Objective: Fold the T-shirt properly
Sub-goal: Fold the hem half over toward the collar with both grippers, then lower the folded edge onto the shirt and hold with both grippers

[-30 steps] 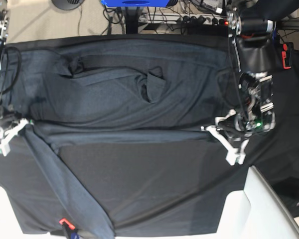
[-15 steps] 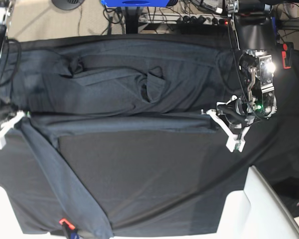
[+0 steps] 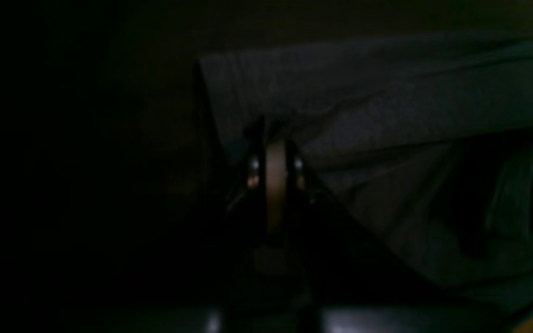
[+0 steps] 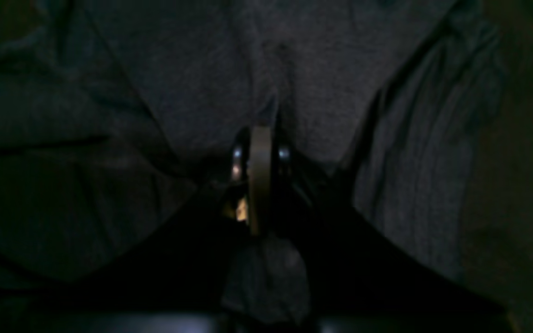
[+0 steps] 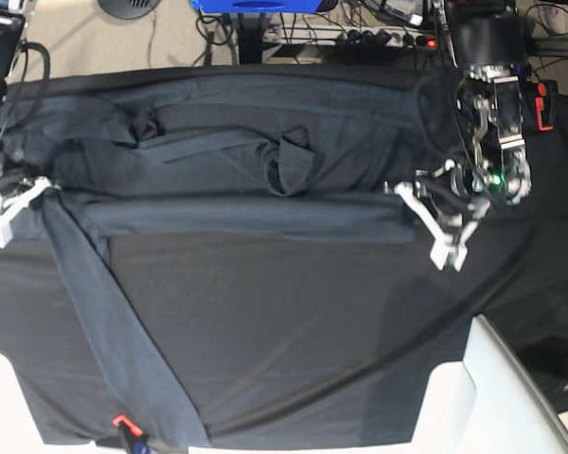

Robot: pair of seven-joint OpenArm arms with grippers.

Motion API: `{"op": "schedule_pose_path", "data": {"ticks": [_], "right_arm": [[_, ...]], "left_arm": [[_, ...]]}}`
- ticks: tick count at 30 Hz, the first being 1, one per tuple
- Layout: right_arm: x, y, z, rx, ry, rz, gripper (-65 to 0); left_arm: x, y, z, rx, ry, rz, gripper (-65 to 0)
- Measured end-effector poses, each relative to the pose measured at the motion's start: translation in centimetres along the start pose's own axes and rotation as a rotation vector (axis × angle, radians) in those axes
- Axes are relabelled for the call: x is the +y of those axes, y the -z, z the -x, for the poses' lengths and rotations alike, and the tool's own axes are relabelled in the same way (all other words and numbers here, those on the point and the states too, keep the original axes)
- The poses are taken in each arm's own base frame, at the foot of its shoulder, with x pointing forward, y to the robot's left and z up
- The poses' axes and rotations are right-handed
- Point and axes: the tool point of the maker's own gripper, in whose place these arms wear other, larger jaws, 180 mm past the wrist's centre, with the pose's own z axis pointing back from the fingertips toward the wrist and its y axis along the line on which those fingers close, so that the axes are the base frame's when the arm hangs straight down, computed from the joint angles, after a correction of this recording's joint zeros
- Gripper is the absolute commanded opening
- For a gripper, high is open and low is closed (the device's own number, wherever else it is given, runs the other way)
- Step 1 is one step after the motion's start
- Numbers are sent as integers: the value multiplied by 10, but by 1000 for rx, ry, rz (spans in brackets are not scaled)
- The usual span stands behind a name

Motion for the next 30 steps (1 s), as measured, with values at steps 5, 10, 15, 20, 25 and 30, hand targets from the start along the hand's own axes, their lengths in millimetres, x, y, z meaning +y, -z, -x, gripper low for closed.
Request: {"op": "schedule_pose_path", "data": {"ticks": [5, 10, 15, 20, 25, 30], "right_arm": [[0, -1, 7, 12, 0, 0, -650], [0, -1, 7, 9, -1, 2, -650], [0, -9, 11, 3, -25, 6, -650], [1, -10, 12, 27, -29, 5, -650], [-5, -15, 15, 20, -10, 14, -650], [-15, -22, 19, 18, 6, 43, -650]], "left_arm": [[0, 0, 6, 9, -2, 1, -650], [-2, 0, 27, 47, -8, 3, -650], [-4, -5, 29, 39, 4, 1, -650], [-5, -6, 28, 35, 5, 2, -650], [-6, -7, 32, 41, 5, 3, -650], [-8, -12, 34, 39, 15, 1, -650]]}}
